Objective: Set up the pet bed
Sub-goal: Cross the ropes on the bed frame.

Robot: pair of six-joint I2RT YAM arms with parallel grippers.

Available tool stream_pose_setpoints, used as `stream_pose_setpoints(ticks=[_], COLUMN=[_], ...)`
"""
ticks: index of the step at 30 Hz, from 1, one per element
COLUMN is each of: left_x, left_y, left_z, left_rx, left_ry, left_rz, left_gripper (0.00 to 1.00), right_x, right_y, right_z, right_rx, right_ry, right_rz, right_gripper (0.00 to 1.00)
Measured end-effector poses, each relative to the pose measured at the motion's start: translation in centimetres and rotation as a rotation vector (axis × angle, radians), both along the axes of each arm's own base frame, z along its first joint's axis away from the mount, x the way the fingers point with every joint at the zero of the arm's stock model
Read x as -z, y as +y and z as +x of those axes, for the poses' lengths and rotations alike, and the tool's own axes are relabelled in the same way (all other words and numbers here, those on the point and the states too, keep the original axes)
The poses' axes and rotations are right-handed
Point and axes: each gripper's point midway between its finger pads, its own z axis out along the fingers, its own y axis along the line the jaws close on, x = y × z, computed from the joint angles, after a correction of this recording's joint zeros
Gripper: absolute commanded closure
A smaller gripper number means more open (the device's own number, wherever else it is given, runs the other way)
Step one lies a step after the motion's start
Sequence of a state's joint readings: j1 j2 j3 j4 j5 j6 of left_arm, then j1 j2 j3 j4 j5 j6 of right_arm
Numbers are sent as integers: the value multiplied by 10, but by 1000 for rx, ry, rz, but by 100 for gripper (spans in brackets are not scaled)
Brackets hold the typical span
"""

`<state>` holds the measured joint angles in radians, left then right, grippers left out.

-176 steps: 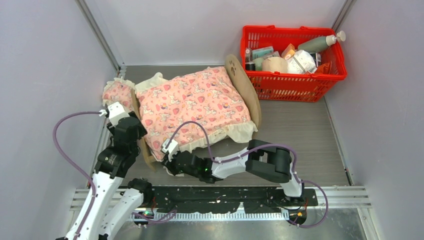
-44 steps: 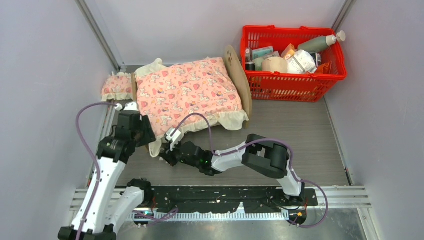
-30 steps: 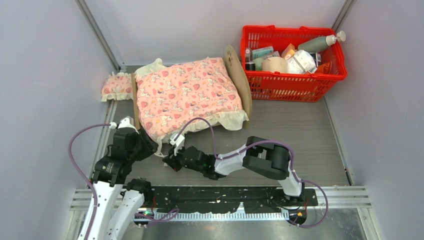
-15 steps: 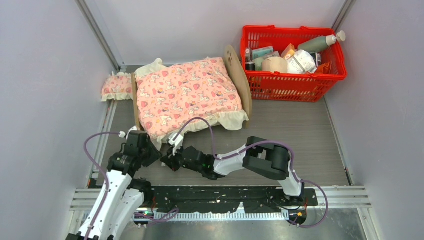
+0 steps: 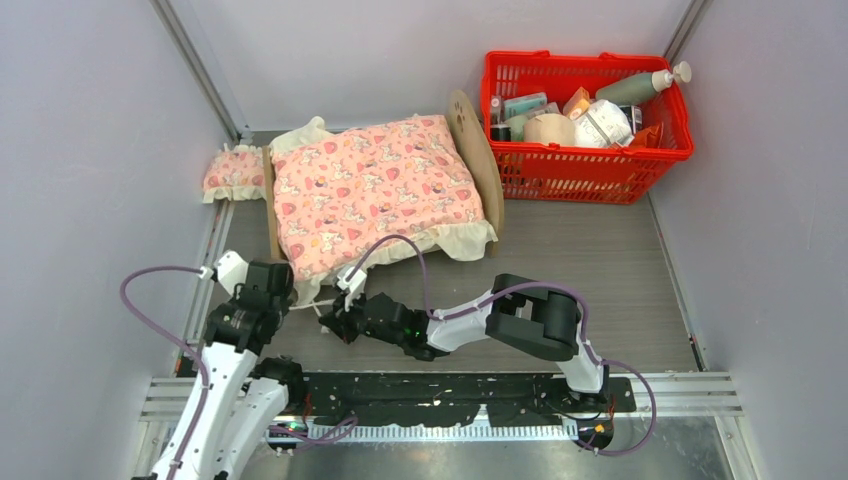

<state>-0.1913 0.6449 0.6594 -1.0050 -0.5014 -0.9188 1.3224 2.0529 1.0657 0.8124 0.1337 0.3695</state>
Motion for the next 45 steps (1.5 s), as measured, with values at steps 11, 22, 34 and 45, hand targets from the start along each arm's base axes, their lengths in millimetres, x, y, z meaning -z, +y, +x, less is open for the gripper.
stream_pose_setpoints(ticks=[11, 22, 34, 45], left_x=[-13, -24, -35, 7], left_y=[30, 35, -53, -63], left_z=[-19, -27, 11, 26], left_rx=[-182, -98, 495, 524], left_ry=[-82, -87, -213, -105], left_rz=[76, 132, -54, -81], left_gripper=[76, 49, 47, 45], right_x=[9, 9, 8, 4], right_y=[-8, -9, -8, -6], right_z=[6, 11, 8, 6], right_rx=[24, 30, 21, 4], right_ry=[13, 19, 32, 31], right_rz=[-14, -11, -1, 16], right_gripper=[95, 95, 95, 95])
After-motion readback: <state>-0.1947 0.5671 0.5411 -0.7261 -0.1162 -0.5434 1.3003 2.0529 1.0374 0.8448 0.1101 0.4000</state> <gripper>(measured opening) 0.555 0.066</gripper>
